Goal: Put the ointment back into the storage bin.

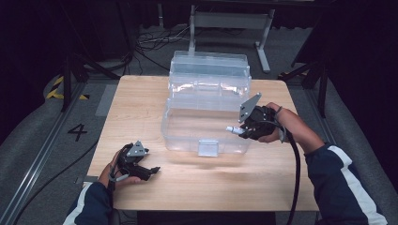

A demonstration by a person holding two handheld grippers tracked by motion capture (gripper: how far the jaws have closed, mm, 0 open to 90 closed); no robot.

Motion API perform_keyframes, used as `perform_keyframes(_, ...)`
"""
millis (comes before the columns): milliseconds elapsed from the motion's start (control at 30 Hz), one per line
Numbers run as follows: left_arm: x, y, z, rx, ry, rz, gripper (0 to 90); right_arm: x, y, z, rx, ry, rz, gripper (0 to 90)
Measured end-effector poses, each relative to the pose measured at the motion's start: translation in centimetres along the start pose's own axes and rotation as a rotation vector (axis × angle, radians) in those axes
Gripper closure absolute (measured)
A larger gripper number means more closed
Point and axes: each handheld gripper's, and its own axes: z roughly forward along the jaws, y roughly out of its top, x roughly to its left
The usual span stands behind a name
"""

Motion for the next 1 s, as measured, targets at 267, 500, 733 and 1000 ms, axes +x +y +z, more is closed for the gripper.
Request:
perform_keyframes(267,0.0,0.0,0.0,-0.001,-0.001,-0.002,14.0,-1.3,2.1,1.0,0.019,0.001,-0.023,70.8)
perform_keyframes(500,0.0,0.0,0.0,0.000,0.000,-0.001,14.0,-2.3,3.3,2.3,0.030,0.010,-0.029,70.8)
perform_keyframes(733,0.0,0.0,0.0,0.000,-0.001,-0.001,13.9,-3.1,4.0,3.5,0.057,0.020,-0.024,70.8)
perform_keyframes(1000,0.0,0.0,0.0,-0.001,-0.001,-0.001,14.0,-3.9,4.4,5.3,0.096,0.039,-0.026,70.8)
